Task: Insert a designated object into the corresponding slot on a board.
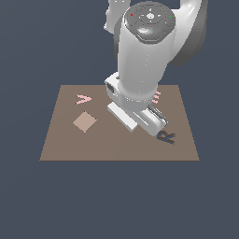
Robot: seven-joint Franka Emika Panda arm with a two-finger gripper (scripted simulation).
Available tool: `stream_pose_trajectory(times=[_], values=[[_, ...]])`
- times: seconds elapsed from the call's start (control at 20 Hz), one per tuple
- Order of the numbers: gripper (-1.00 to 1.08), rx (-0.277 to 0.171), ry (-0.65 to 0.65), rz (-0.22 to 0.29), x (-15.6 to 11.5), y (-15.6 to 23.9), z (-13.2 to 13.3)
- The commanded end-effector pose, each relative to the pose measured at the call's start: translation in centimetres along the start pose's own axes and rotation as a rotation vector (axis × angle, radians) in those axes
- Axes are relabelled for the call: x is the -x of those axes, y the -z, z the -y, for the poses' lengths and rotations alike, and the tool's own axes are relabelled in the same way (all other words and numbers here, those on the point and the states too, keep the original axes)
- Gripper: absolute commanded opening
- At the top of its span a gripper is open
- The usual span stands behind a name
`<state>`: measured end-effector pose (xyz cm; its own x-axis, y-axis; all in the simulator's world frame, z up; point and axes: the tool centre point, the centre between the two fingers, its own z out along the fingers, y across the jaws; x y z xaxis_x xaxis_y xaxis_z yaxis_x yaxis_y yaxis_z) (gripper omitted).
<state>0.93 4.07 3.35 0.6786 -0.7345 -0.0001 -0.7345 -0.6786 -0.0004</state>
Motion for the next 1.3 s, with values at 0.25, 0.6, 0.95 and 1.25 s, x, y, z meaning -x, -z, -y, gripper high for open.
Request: stream_pose_trajectory(times=[0.25, 0.6, 0.95, 1.25], values=[[-1.00, -0.001, -0.252, 0.000, 2.3, 0.2, 2.3], [-1.00, -0.001, -0.484, 0.000, 3.8, 0.3, 4.9], [-1.00, -0.001, -0.714, 0.000, 4.6, 0.5, 7.8], [-1.00, -0.001, -0.874, 0.000, 4.7, 0.6, 9.8]])
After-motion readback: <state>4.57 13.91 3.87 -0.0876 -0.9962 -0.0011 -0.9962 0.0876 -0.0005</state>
